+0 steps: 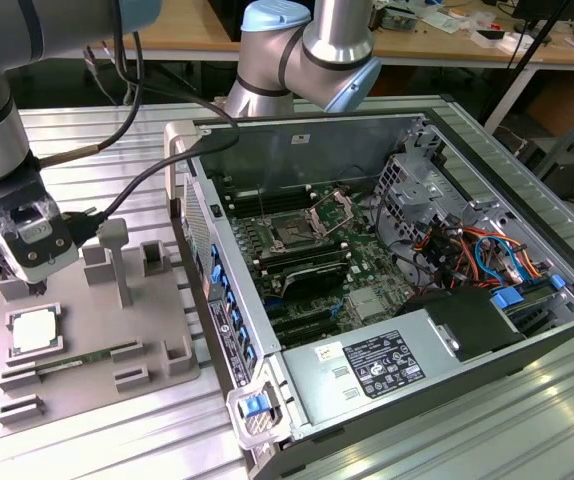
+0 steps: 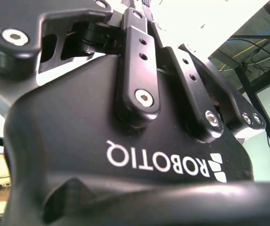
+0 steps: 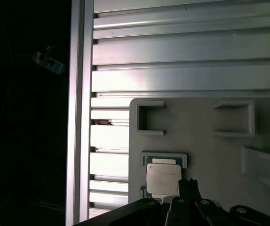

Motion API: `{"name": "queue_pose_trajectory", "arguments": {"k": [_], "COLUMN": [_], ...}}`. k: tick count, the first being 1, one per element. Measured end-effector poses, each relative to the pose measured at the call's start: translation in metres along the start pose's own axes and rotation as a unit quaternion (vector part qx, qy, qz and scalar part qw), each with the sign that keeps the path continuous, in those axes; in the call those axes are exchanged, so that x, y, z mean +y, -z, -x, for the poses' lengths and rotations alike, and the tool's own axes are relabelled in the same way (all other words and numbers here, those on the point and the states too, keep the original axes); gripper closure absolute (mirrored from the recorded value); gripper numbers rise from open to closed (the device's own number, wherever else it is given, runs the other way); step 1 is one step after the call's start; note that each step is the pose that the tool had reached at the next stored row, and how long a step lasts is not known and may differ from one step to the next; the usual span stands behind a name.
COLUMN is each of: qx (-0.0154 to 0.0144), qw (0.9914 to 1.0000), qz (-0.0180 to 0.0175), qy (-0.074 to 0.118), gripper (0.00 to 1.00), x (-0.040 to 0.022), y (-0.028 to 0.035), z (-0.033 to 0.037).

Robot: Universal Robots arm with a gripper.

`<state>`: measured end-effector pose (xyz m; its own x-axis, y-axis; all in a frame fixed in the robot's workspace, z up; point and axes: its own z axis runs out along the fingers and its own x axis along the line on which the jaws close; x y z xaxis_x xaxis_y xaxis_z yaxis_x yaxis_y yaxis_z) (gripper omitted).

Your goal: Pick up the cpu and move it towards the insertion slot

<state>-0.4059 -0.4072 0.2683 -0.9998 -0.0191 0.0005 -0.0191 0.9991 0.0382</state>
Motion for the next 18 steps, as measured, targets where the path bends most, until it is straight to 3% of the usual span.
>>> {"name": "queue_pose_trajectory", "arguments": {"k": [18], "qx": [0.0], "qw": [1.0], "qz": [0.0], "qy": [0.0], "gripper": [0.89], "x": [-0.0001], "y": [-0.0035], "z": [-0.0011]}}
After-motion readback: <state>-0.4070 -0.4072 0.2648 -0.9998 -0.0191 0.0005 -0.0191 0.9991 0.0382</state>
